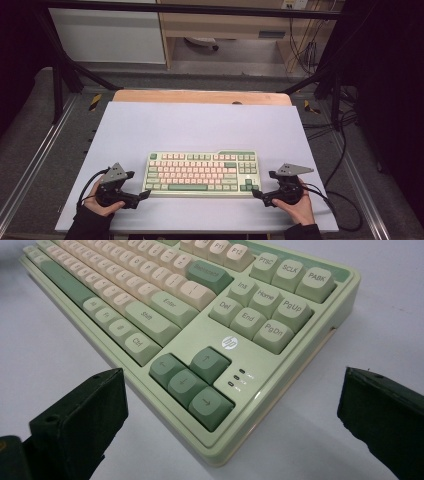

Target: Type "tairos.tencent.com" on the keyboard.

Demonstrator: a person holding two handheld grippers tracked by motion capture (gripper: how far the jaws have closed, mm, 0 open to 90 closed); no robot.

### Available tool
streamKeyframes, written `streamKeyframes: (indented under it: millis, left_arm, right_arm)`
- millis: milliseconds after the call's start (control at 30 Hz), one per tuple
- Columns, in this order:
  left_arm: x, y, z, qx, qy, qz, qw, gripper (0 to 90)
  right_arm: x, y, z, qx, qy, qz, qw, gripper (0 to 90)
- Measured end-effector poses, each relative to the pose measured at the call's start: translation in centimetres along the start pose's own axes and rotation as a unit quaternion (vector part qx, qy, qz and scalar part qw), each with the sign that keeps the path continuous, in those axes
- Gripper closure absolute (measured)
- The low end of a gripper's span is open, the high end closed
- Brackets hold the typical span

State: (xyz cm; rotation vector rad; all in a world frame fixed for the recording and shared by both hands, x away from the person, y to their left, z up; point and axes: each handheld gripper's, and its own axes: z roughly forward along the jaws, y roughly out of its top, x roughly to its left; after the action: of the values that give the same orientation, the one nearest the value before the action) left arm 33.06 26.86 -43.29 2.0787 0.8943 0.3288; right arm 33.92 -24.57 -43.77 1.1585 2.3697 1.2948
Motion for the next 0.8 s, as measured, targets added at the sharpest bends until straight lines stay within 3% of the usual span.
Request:
streamKeyframes:
  millis: [567,800]
  left_arm:
    - [-1.0,1.3,0.2,0.001,0.006,0.002,1.0000,8.3]
    - [-1.6,2.1,0.7,0.000,0.004,0.003,1.0000,13.7]
  right_arm:
    - [0.0,0.0,0.0,0.001,-0.002,0.000,1.0000,0.4]
    - [0.0,0.0,-0.1,-0.001,-0.002,0.000,1.0000,0.4]
